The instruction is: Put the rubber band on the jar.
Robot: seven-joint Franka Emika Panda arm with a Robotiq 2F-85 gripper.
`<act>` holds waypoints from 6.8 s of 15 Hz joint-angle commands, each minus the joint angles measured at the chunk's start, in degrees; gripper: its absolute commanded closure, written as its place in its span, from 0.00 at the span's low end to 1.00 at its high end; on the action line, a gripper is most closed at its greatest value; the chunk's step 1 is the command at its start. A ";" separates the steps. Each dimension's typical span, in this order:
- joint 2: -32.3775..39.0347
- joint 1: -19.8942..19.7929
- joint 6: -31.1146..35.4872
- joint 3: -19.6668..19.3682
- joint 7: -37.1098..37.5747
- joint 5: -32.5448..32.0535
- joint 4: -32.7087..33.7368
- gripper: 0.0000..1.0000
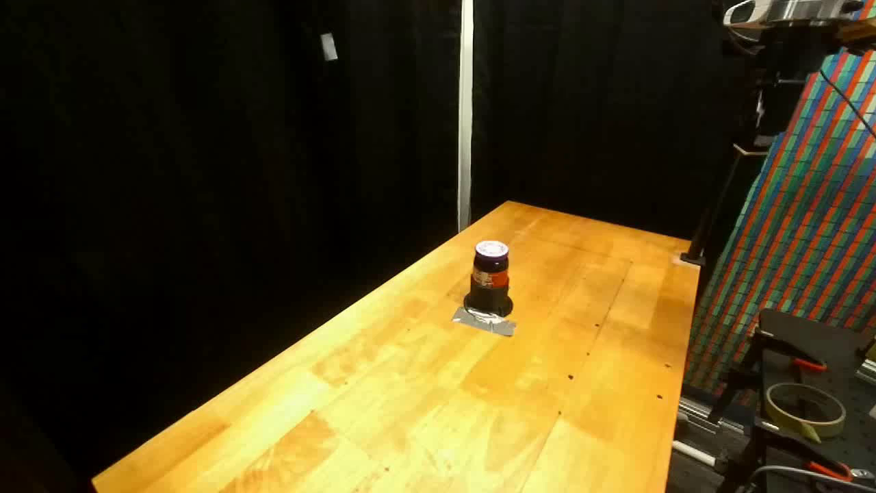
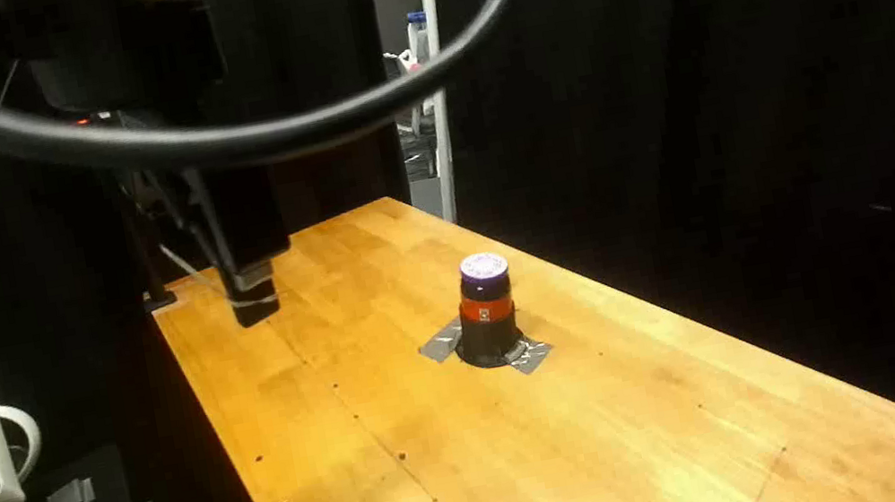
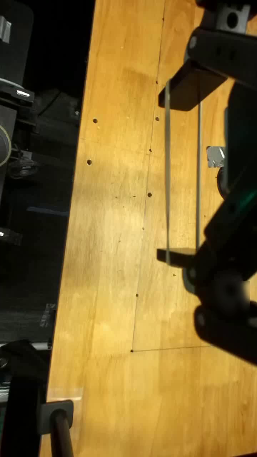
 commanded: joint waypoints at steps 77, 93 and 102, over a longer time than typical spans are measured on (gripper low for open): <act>64.38 4.17 21.85 11.56 23.50 10.98 37.91 0.00; 53.14 6.94 83.01 12.17 23.15 8.88 5.52 0.93; 56.17 0.60 107.76 17.71 28.24 -8.22 -0.98 0.68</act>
